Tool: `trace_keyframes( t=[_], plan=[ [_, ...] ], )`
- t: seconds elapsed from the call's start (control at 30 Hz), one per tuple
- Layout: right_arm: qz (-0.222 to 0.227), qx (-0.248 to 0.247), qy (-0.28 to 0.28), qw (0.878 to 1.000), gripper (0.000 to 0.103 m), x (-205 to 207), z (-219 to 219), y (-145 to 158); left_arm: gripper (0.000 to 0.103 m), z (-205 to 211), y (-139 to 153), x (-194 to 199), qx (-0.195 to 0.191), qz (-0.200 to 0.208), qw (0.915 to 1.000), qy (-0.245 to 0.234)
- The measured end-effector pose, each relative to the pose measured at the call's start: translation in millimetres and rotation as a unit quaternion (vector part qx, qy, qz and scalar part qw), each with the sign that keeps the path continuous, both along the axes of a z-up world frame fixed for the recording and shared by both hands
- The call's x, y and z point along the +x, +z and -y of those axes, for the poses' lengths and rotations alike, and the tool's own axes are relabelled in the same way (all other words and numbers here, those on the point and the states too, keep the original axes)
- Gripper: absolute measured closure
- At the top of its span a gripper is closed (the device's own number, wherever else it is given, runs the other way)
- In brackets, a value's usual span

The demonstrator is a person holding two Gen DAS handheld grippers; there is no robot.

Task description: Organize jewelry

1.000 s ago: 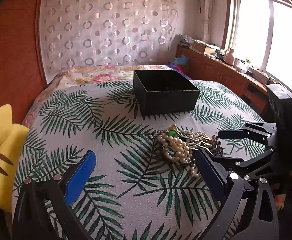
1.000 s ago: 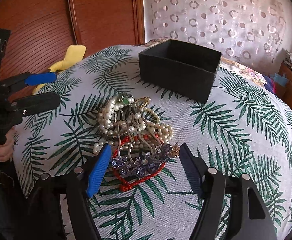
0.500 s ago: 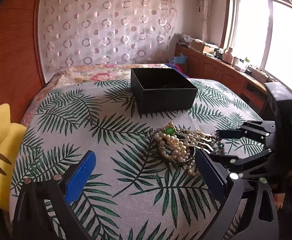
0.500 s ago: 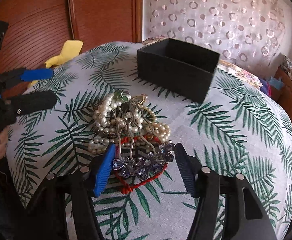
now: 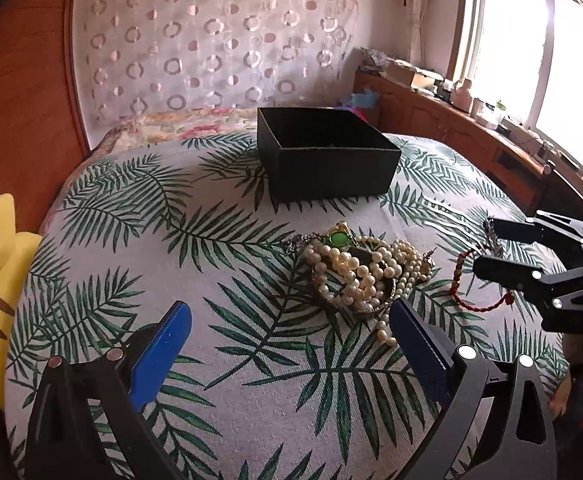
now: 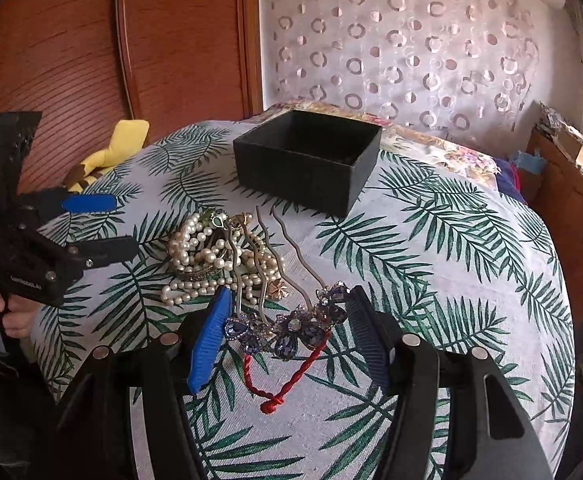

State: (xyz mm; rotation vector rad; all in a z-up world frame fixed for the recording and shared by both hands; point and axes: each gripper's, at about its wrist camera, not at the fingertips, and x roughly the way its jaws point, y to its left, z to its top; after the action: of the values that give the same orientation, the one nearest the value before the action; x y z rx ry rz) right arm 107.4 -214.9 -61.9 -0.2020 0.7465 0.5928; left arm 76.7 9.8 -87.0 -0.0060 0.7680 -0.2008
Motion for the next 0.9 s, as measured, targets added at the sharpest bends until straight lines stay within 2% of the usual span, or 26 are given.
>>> trace_keyframes(
  t=[0.3, 0.47, 0.7, 0.77, 0.83, 0.9],
  plan=[
    [-0.027, 0.006, 0.001, 1.0, 0.04, 17.8, -7.3, -15.0, 0.008, 2.8, -2.9, -2.1, 0.004, -0.005, 1.0, -0.002],
    [-0.017, 0.006, 0.018, 1.0, 0.04, 19.3, -25.1, -13.0, 0.008, 1.4, -1.8, -1.9, 0.002, -0.004, 1.0, 0.0],
    [-0.007, -0.001, 0.008, 1.0, 0.04, 15.2, -17.5, -6.9, 0.008, 7.2, -0.1, -0.7, 0.002, 0.0, 0.9999, -0.013],
    [-0.005, 0.0, 0.0, 1.0, 0.04, 14.1, -11.6, -6.0, 0.016, 11.4, 1.0, 0.6, -0.003, 0.001, 0.9997, -0.023],
    [-0.001, 0.001, -0.008, 1.0, 0.04, 11.6, -3.7, -4.6, 0.034, 17.1, 0.8, 3.1, -0.007, -0.005, 0.9994, -0.035],
    [-0.002, 0.001, -0.013, 1.0, 0.04, 10.4, 0.8, -4.8, 0.048, 22.9, 0.8, 6.8, -0.011, -0.01, 0.9988, -0.047]
  ],
)
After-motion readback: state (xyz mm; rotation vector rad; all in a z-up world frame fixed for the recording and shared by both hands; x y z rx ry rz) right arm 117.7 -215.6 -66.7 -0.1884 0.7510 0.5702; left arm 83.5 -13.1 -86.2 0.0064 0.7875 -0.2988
